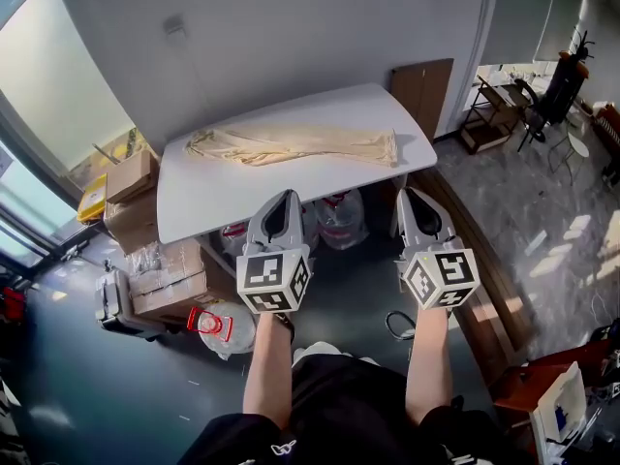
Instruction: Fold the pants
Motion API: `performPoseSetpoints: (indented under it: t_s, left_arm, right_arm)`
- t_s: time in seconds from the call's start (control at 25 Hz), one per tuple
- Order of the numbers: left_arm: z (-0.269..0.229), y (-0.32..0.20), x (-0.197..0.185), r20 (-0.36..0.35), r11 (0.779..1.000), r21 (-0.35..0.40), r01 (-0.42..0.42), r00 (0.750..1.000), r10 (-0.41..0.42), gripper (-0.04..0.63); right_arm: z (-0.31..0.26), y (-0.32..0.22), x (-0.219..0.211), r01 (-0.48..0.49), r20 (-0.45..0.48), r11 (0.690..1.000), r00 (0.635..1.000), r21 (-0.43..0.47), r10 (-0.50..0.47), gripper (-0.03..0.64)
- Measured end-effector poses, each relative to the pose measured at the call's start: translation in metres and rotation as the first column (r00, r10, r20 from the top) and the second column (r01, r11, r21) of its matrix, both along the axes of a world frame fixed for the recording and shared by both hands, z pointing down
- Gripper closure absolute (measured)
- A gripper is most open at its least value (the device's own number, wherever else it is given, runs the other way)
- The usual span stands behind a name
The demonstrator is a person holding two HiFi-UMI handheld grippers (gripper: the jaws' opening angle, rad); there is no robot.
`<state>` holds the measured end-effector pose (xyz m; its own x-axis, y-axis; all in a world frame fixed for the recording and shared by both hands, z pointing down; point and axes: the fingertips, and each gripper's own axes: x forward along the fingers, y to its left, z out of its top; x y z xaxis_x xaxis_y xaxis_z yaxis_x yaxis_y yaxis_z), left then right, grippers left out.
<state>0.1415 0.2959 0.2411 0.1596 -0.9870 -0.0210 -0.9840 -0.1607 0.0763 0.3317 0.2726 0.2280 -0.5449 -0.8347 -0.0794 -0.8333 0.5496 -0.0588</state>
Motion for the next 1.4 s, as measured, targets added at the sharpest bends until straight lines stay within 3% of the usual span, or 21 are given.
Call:
performPoseSetpoints:
  t_s: [0.28,0.68,0.92,1.08,1.4]
  left_arm:
    - [0.001,0.011,-0.032,-0.001,0.994,-0.013,0.111,0.994,-0.111,0.592]
    - [-0.013,0.014,-0.055,0.008,0.986,0.01,0.169,0.986,-0.169,0.592]
    - [-0.018,-0.014,-0.062,0.007,0.989,0.033,0.146,0.989,-0.146,0.592]
    - [-0.016,-0.048,-0.068,-0.031,0.991,0.025,0.129,0.991,-0.128,0.592]
    - [0.007,-0.116,-0.086,-0.039,0.994,-0.016,0.104,0.994,-0.104,0.592]
  right_arm:
    - [-0.003,-0.005,-0.023,0.074,0.007,0.997,0.997,0.003,-0.074,0.612]
    - [-0.018,-0.008,-0.052,0.133,0.046,0.99,0.99,0.041,-0.135,0.614]
    - [-0.031,-0.03,-0.049,0.075,0.039,0.993,0.996,0.093,-0.079,0.614]
    - [-0.039,-0.058,-0.046,0.041,0.02,0.993,0.999,0.109,-0.043,0.614]
    - [-0.009,-0.117,-0.055,0.001,0.021,0.999,1.0,0.049,-0.002,0.614]
